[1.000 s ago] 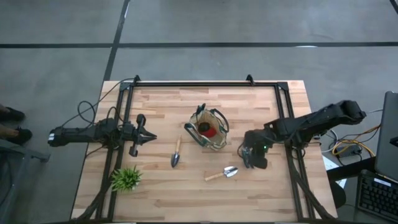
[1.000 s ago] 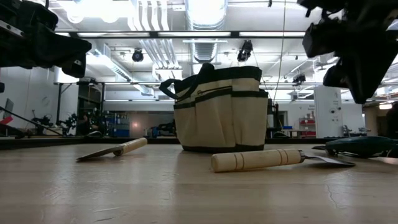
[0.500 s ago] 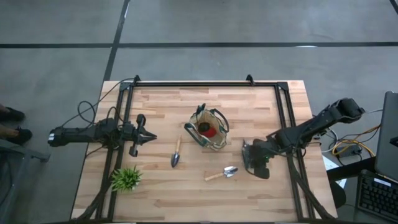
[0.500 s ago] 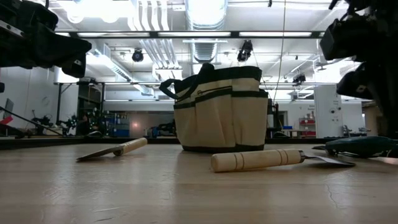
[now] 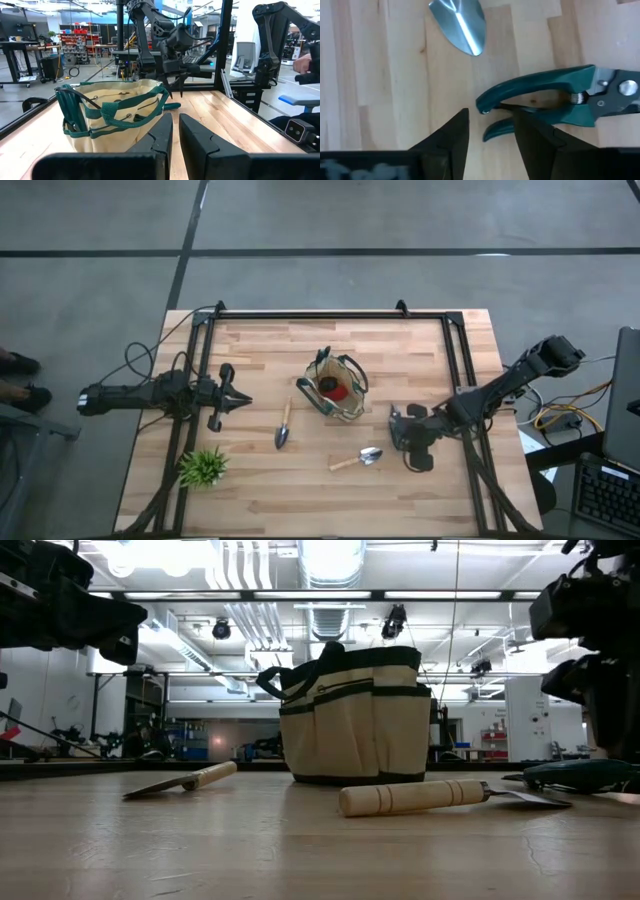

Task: Pick & Place Garden tools in Gardening bag
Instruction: Put the shear scissors into the gardening bag

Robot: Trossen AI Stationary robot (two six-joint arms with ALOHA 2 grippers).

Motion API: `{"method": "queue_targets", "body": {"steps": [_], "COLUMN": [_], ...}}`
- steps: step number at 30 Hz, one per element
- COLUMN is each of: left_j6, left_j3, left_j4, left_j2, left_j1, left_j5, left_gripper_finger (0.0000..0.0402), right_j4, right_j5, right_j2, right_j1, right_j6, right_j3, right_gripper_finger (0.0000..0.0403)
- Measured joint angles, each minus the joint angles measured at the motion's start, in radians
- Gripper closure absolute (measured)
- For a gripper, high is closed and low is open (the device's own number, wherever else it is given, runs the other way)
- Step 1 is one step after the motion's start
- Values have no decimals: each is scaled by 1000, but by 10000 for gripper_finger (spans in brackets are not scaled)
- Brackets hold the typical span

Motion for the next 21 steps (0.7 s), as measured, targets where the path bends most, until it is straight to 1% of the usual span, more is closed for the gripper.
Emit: {"method": "queue_targets", "body": {"steps": [4,14,21], "left_j6": [0,0,0], "left_j3": [0,0,0], "left_j4": [0,0,0], "left_j2": [0,0,0], "left_j1": [0,0,0], "left_j5": [0,0,0], "left_gripper_finger": [365,365,365], "right_j4": [65,165,235], "right_j5": [-1,-1,-2], "right_j2": [0,0,19], "right_j1": [8,8,14], "right_j6": [12,41,42], "right_j3": [-36,-108,-119], "right_gripper_finger": [251,264,263]}}
